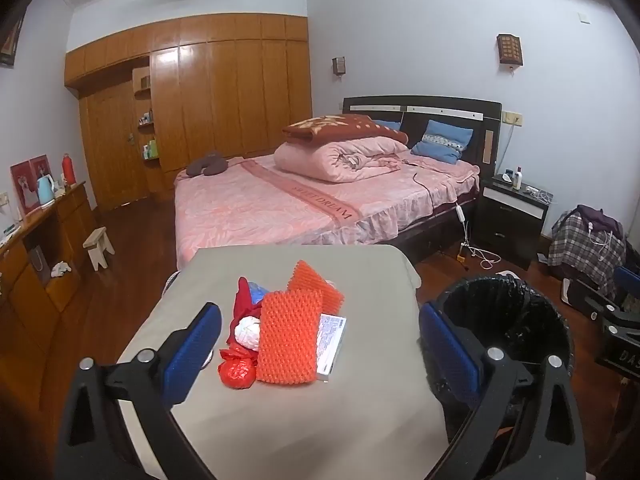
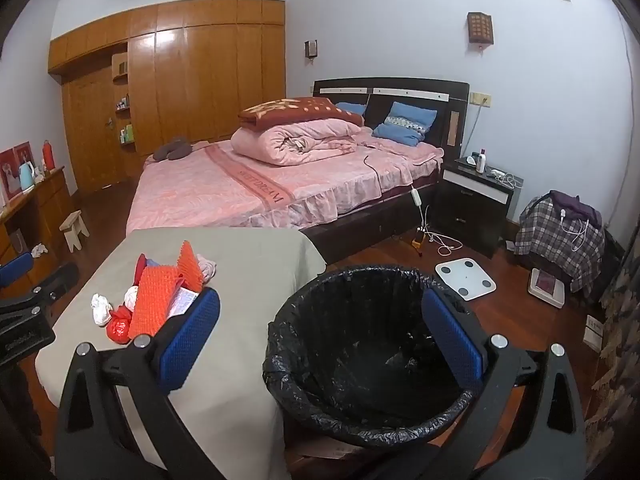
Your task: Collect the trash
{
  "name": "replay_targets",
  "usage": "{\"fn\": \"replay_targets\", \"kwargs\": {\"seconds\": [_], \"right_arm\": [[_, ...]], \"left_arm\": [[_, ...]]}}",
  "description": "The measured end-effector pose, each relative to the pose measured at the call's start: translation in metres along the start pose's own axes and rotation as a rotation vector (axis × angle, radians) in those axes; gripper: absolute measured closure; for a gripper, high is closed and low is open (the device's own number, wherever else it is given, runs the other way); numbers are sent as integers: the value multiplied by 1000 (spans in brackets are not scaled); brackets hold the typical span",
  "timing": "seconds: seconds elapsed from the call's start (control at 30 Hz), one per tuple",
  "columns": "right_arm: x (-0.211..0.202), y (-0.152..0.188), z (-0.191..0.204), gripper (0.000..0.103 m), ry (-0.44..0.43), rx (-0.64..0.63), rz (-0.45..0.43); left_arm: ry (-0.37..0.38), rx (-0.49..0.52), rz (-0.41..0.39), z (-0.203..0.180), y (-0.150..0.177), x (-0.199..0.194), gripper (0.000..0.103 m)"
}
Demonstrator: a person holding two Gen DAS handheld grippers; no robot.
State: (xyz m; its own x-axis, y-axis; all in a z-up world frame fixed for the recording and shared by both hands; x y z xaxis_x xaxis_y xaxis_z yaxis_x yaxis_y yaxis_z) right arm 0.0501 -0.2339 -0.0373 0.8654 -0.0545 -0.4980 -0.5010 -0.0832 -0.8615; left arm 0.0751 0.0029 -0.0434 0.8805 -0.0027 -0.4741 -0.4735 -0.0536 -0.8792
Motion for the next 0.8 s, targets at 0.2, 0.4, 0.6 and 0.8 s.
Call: {"fn": "replay_targets", "kwargs": {"seconds": [0.2, 0.4, 0.6, 0.8], "right_arm": [[2, 2, -1, 5, 2, 6, 2], [5, 4, -2, 5, 4, 8, 5], [5, 5, -3, 5, 4, 10, 7], [6, 5, -2, 5, 5, 10, 7]], "left_arm": [[-5, 4, 7, -2, 0, 1, 6], [-4, 4, 6, -2, -1, 4, 6], [-4, 5, 8, -2, -1, 5, 6], [-5, 6, 7, -2, 0, 5, 6]]}}
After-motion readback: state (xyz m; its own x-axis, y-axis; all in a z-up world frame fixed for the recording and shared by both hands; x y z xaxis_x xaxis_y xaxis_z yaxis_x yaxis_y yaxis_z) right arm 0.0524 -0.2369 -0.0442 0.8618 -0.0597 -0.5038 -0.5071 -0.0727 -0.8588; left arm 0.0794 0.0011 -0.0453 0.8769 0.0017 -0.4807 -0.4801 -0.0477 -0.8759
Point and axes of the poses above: each gripper's, at about its wrist camera, not at the fingertips, and x roughly the way its jaws point, z to its left, y to its underside, the point moved 9 cm from there along x, roughly the way its jaws point, and after that the axes turned 6 degrees about -x, right-handed, at the moved point
